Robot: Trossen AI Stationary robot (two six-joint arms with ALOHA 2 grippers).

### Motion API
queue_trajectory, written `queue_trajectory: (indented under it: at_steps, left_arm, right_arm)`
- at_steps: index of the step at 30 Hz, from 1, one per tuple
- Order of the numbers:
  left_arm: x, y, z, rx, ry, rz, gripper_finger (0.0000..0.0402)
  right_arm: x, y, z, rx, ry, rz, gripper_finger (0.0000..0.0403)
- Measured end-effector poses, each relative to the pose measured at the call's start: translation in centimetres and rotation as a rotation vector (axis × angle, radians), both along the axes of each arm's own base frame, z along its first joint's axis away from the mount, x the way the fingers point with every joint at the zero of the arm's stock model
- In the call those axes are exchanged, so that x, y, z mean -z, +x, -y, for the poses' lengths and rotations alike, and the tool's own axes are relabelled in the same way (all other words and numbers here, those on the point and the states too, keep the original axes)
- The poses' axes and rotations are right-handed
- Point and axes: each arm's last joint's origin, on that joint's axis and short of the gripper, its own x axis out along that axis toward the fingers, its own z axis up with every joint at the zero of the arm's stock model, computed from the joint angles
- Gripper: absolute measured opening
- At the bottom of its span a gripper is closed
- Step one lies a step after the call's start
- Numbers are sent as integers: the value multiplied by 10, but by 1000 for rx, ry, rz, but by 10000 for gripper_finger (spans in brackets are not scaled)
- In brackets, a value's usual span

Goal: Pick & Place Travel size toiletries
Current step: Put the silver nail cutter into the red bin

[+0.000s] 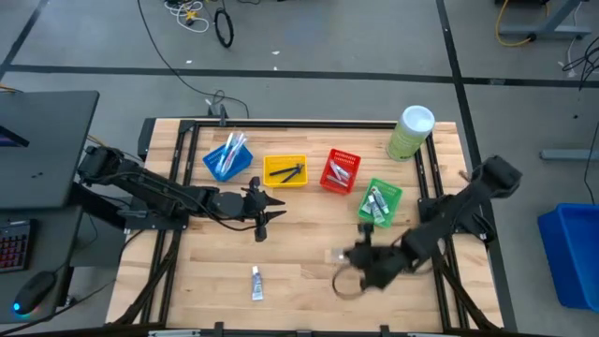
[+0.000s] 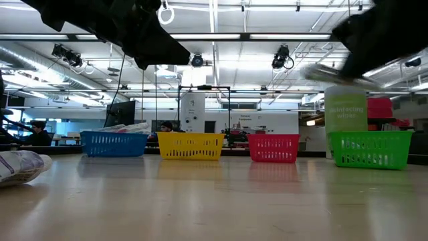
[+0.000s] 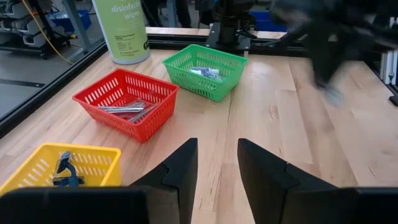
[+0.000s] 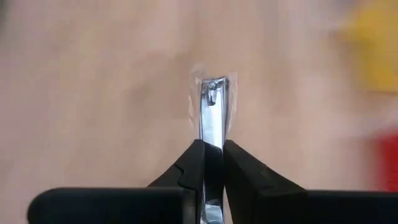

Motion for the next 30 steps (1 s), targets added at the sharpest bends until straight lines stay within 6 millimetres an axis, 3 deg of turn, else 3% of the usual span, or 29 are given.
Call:
queue_trajectory:
  at_steps: [7, 12, 20, 30]
  left_arm:
    - [0, 0, 0, 0, 0, 0, 124]
    - [0, 0, 0, 0, 0, 0, 124]
    - [0, 0, 0, -1, 0, 0, 124]
    - [0, 0, 0, -7, -19, 4, 124]
  right_arm:
    - [-39, 5, 82, 395, -245, 129, 49]
    - [-40, 18, 138, 605, -229, 98, 49]
    - [-8, 18, 211, 764, -68, 61, 50]
    - [37, 3, 240, 642, 67, 246, 61]
